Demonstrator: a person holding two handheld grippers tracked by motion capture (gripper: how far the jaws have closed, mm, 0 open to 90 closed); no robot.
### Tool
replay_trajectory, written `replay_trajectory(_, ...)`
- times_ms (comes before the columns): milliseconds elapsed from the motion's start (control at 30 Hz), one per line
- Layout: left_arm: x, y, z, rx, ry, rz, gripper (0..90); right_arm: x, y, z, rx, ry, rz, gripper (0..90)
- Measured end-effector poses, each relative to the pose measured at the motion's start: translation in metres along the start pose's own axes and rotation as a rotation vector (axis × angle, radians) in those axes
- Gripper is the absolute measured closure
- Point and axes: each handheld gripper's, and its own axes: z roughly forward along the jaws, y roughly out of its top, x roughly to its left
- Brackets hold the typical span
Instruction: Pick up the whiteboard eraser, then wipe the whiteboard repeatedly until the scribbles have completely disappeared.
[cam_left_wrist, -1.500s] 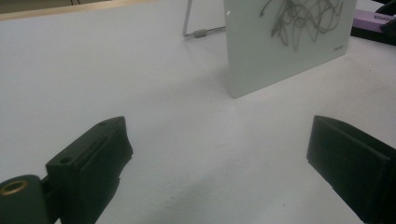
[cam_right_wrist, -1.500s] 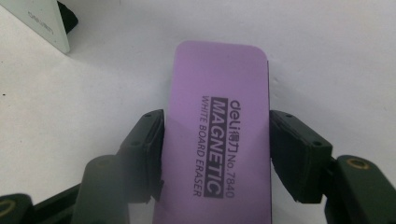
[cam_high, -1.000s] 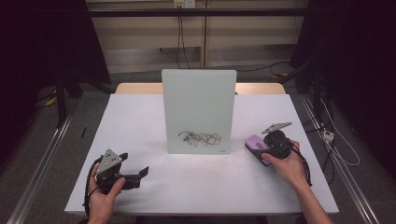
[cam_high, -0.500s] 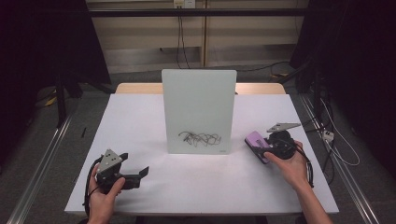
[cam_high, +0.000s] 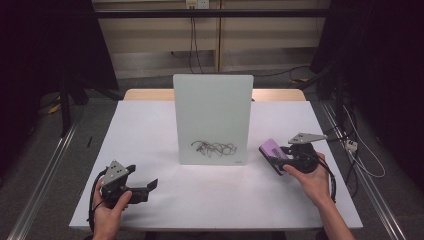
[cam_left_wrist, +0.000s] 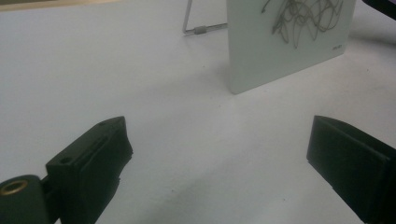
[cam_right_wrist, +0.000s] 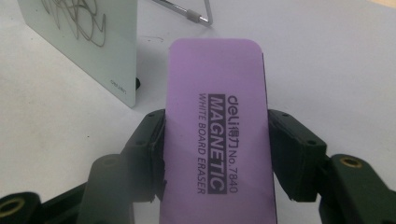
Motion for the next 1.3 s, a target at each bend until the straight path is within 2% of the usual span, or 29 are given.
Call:
replay_trajectory(67,-0.001,0.001,0.002,-0.002,-0.002,0.000,5.8,0.002,0.000,-0.002,-0.016,0.004,-0.012,41.4)
replay_trajectory(167,-0.003,0.002,0.002,0.005,0.003,0.030,5.8,0.005,-0.001,-0.006,-0.059,0.014,-0.043,41.4)
replay_trajectory(300,-0.007,0.003,0.002,0.003,-0.012,0.040,5.8,0.012,0.000,-0.011,-0.094,0.030,-0.068,41.4)
replay_trajectory(467,-0.004,0.003,0.001,0.003,0.005,0.030,5.8,0.016,0.001,-0.012,-0.105,0.044,-0.078,41.4)
replay_trajectory(567,-0.004,0.003,0.001,-0.003,0.004,0.031,5.8,0.017,0.001,-0.013,-0.116,0.053,-0.083,41.4)
replay_trajectory(733,-0.002,0.001,0.004,0.018,-0.005,0.026,5.8,0.022,0.003,-0.018,-0.140,0.064,-0.105,41.4)
replay_trajectory(967,-0.002,0.000,0.004,0.012,-0.006,0.010,5.8,0.038,0.008,-0.021,-0.184,0.092,-0.170,41.5)
replay_trajectory(1133,-0.002,0.000,0.000,0.005,0.002,0.021,5.8,0.051,0.012,-0.019,-0.201,0.111,-0.212,41.5)
replay_trajectory(1300,-0.003,0.002,0.003,0.010,-0.018,0.023,5.8,0.062,0.014,-0.014,-0.193,0.113,-0.242,41.5)
